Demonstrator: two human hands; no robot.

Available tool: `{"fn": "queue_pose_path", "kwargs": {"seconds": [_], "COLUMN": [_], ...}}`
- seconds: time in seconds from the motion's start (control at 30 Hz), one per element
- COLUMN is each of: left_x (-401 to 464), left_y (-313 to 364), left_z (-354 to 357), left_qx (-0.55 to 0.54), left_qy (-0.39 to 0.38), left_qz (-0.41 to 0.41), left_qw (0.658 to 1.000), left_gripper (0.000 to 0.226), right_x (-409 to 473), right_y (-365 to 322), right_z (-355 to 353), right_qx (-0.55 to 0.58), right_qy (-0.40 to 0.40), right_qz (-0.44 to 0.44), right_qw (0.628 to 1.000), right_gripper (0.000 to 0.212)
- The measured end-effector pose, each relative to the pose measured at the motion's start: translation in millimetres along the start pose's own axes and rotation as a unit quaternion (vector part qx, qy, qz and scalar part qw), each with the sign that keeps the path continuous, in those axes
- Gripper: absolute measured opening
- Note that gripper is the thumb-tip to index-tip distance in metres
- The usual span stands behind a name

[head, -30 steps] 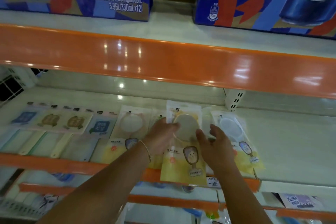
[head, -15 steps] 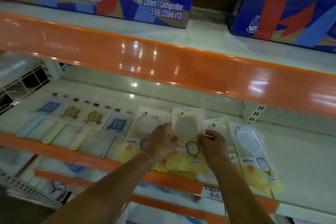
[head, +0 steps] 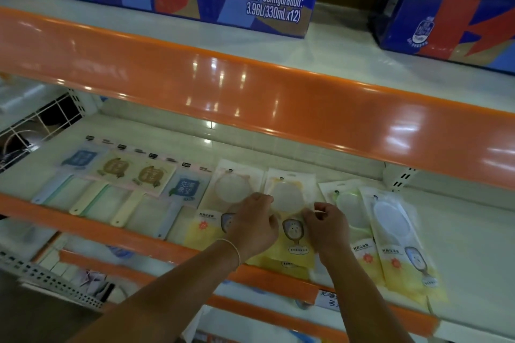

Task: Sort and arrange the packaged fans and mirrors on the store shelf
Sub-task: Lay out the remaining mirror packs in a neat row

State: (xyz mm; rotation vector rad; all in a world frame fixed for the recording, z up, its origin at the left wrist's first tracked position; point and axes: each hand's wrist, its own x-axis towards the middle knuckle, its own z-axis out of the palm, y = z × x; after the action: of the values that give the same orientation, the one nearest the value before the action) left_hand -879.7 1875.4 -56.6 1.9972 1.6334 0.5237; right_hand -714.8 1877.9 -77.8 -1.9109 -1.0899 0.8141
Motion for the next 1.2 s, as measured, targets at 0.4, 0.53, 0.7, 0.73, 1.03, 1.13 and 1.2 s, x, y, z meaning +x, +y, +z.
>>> {"fn": "queue_pose_path", "kwargs": {"seconds": [0.4, 0.53, 0.7, 0.73, 1.03, 1.13, 1.2], "left_x": [-13, -20, -21, -20, -18, -20, -21], "left_y": [-20, -30, -33, -33, -42, -41, -41], "left_z": [8, 12, 15, 15, 20, 22, 23], "left_qx": [0.136, 0.131, 0.180, 0.173, 0.206, 0.205, 0.206], "left_qy": [0.074, 0.026, -0.033, -0.033, -0.040, -0.033, -0.028], "left_qz": [0.096, 0.179, 0.219, 0.220, 0.227, 0.226, 0.226], "left_qw": [0.983, 0.975, 0.958, 0.960, 0.951, 0.952, 0.952], "left_gripper": [0.023, 0.049, 0.062, 0.058, 0.054, 0.058, 0.055], "right_x": [-12, -15, -20, -21, -25, -24, -24], "right_y": [6, 5, 4, 4, 6, 8, 11], "right_z": [1, 0, -4, -5, -5, -4, -4], "right_qx": [-0.128, -0.128, -0.132, -0.130, -0.125, -0.133, -0.139], "right_qy": [-0.010, -0.012, -0.013, -0.013, -0.008, -0.012, -0.011], "right_qz": [-0.076, -0.084, -0.103, -0.106, -0.124, -0.129, -0.135], "right_qw": [0.989, 0.988, 0.986, 0.986, 0.984, 0.983, 0.981], "right_gripper": [0.036, 0.035, 0.021, 0.019, 0.012, 0.011, 0.011]}}
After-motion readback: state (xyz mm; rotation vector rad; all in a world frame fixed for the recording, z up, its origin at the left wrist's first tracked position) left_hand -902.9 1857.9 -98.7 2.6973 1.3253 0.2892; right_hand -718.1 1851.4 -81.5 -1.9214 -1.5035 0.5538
